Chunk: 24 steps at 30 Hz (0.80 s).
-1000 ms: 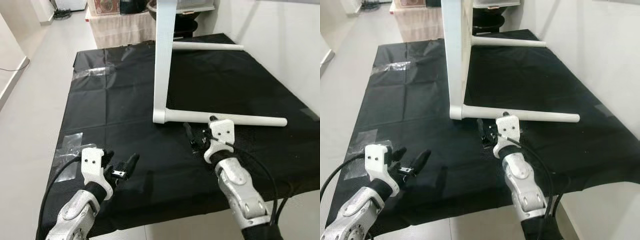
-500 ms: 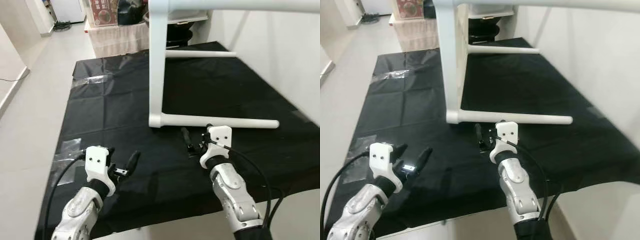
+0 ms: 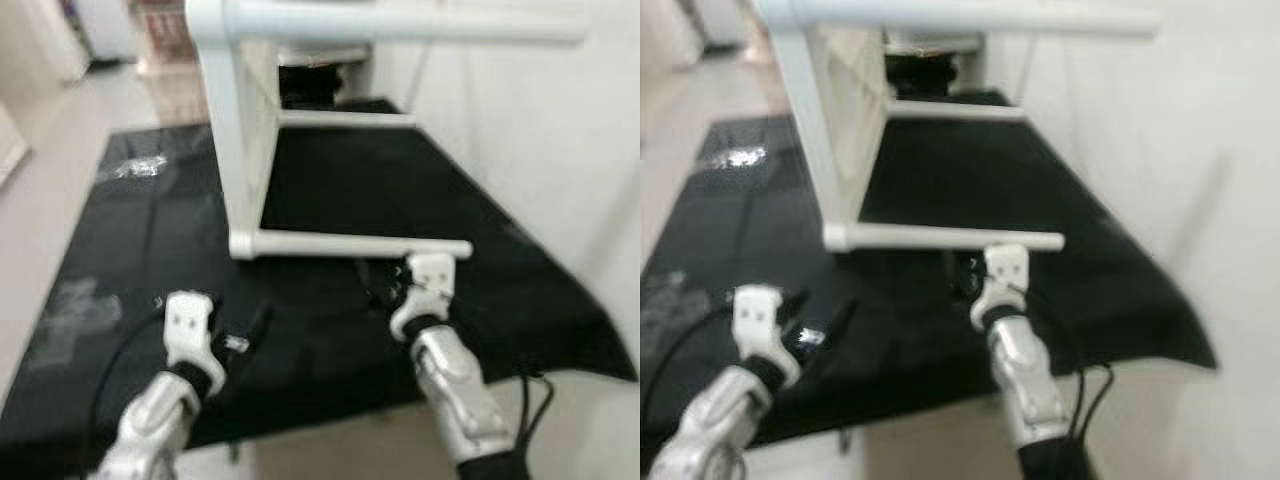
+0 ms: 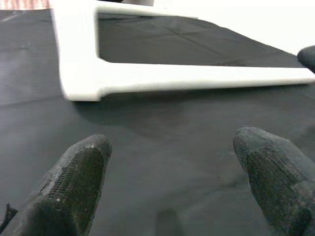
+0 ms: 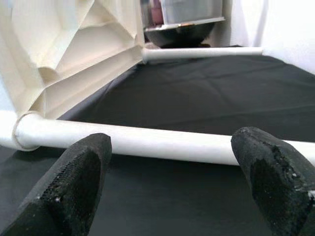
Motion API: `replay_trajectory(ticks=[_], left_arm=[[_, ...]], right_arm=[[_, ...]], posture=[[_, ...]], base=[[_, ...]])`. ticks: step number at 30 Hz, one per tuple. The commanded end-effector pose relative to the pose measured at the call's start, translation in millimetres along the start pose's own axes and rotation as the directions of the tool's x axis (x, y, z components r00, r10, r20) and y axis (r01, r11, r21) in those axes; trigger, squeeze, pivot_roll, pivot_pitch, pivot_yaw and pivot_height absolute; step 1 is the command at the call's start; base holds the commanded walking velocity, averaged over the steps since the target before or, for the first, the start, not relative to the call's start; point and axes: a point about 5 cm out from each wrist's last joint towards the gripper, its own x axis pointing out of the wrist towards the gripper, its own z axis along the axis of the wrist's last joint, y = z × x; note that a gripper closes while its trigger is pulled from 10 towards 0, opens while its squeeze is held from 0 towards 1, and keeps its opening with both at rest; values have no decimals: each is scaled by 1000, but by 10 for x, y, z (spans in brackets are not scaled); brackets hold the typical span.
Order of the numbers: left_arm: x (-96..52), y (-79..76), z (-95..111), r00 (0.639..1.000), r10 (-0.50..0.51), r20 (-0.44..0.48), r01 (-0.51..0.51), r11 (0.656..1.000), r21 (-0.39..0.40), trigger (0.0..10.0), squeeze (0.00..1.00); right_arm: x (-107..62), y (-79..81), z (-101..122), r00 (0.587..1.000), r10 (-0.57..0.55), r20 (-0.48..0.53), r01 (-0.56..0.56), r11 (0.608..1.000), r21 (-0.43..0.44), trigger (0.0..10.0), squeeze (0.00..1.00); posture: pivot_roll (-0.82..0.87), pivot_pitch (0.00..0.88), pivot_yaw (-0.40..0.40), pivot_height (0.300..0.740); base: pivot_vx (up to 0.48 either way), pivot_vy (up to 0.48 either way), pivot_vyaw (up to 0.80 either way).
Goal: Building children table
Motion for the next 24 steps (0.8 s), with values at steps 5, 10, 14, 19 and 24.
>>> replay_trajectory(ticks=[5,10,14,19,24], left_arm=[[4,1,-38,1000,0,-24,0,1000,17,10000,0],[-70,85,-112,997,60,-54,-57,998,40,10000,0],[-92,112,-128,995,84,-57,-81,995,55,10000,0],[-79,109,-122,995,80,-56,-77,996,54,10000,0],[-54,110,-101,996,74,-46,-73,997,39,10000,0]], right_arm=[[-31,-66,-52,1000,-23,-18,23,1000,-7,10000,0],[-32,-81,-57,999,-33,-19,33,999,-5,10000,0],[-34,-108,-59,999,-45,-20,45,999,8,10000,0],[-26,-105,-57,999,-41,-21,41,999,4,10000,0],[-17,-111,-60,999,-43,-26,44,999,2,10000,0]], posture=[[-5,125,51,740],[-2,126,48,740],[1,124,42,740],[1,123,40,740],[3,124,35,740]], base=[[0,0,0],[0,0,0],[0,0,0],[0,0,0],[0,0,0]])
